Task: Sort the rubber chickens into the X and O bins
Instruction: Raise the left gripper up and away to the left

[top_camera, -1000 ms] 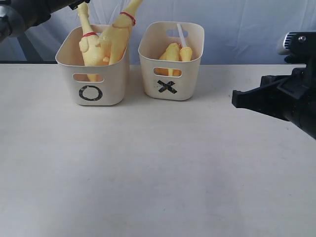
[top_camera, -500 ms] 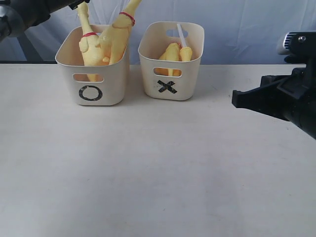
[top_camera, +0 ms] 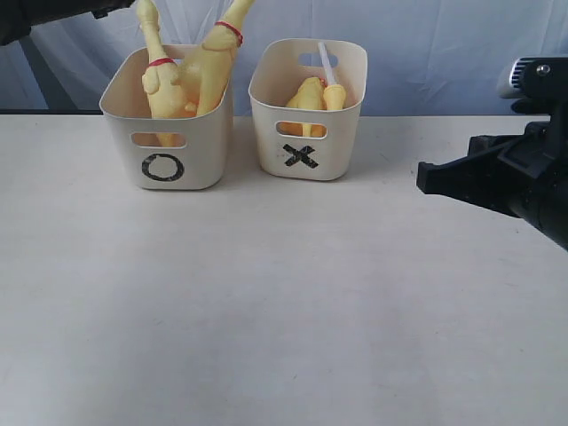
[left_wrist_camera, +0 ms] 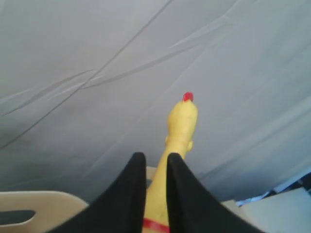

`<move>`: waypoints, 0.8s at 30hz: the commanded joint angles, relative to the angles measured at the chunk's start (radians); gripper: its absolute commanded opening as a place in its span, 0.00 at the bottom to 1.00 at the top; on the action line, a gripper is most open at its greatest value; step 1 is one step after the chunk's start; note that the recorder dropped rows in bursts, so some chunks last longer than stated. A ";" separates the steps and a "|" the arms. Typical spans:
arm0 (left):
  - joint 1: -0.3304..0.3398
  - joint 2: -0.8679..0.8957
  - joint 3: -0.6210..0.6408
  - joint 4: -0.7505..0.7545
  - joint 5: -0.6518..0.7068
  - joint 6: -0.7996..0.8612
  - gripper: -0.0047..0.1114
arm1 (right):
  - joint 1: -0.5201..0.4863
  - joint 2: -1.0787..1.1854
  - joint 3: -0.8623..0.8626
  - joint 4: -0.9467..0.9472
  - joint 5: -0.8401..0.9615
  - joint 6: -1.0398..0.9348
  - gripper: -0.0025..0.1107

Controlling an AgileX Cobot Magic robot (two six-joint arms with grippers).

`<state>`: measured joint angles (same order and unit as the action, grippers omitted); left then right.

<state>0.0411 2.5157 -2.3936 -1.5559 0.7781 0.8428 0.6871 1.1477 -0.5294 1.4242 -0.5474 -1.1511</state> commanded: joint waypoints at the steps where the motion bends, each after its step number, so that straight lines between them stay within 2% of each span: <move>1: 0.033 -0.059 0.000 0.173 0.074 -0.036 0.04 | 0.001 -0.006 0.005 -0.011 -0.004 -0.004 0.01; 7: 0.071 -0.108 0.000 0.371 0.111 -0.176 0.04 | 0.001 -0.006 0.005 -0.011 -0.004 -0.004 0.01; 14: 0.080 -0.156 0.000 0.698 0.184 -0.341 0.04 | 0.001 -0.006 0.005 -0.011 -0.004 -0.004 0.01; 24: 0.078 -0.234 0.002 0.888 0.347 -0.405 0.04 | 0.001 -0.006 0.005 -0.011 -0.006 -0.004 0.01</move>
<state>0.1181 2.3213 -2.3936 -0.7032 1.0825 0.4544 0.6871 1.1477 -0.5294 1.4242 -0.5474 -1.1511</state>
